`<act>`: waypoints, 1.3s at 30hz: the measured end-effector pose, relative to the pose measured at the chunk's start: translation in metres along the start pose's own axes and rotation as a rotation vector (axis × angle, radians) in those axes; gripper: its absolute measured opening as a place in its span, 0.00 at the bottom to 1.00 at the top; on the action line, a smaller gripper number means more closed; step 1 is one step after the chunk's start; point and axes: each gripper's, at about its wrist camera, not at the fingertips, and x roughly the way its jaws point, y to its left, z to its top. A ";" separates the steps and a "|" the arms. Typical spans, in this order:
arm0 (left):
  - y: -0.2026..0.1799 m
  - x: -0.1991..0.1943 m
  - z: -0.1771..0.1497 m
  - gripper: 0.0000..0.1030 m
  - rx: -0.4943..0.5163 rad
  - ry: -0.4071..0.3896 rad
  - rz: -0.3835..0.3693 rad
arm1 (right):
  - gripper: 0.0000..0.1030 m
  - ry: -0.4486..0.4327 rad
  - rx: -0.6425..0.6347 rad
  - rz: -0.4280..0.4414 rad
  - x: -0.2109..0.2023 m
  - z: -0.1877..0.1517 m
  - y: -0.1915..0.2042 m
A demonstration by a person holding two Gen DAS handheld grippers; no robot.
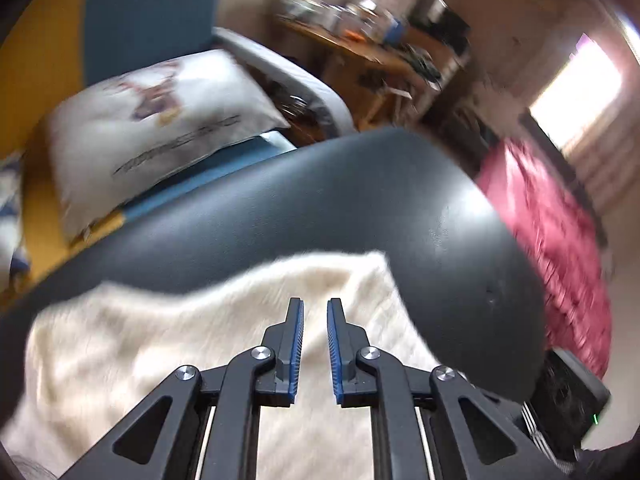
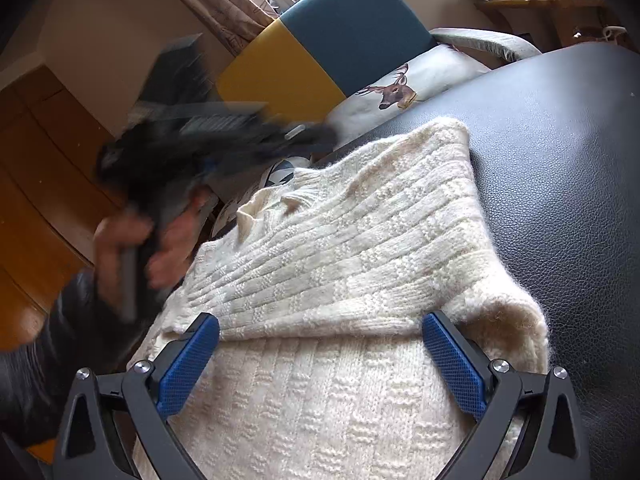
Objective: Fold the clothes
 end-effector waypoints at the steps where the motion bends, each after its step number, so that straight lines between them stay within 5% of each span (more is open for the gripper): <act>1: 0.008 -0.010 -0.014 0.11 -0.021 -0.013 0.036 | 1.00 0.004 0.010 0.002 -0.002 0.001 0.001; 6: 0.041 -0.051 -0.084 0.14 -0.104 -0.049 0.148 | 1.00 -0.040 -0.141 -0.063 -0.011 0.036 0.036; 10: 0.069 -0.072 -0.118 0.14 -0.194 -0.090 0.207 | 1.00 0.021 -0.237 -0.154 0.030 0.071 0.039; 15: 0.103 -0.073 -0.145 0.14 -0.248 -0.136 0.251 | 1.00 0.174 -0.338 -0.467 0.104 0.086 0.009; 18: 0.112 -0.076 -0.156 0.14 -0.264 -0.180 0.218 | 1.00 0.148 -0.370 -0.528 0.107 0.081 0.010; 26: 0.113 -0.100 -0.164 0.14 -0.409 -0.221 0.175 | 1.00 0.136 -0.372 -0.570 0.101 0.081 0.014; 29: 0.106 -0.120 -0.176 0.15 -0.402 -0.261 0.243 | 1.00 0.118 -0.364 -0.593 0.099 0.082 0.030; 33: 0.120 -0.123 -0.192 0.17 -0.436 -0.215 0.339 | 1.00 0.162 -0.420 -0.477 0.118 0.065 0.067; 39: 0.141 -0.142 -0.209 0.15 -0.551 -0.248 0.207 | 1.00 0.218 -0.397 -0.517 0.134 0.055 0.072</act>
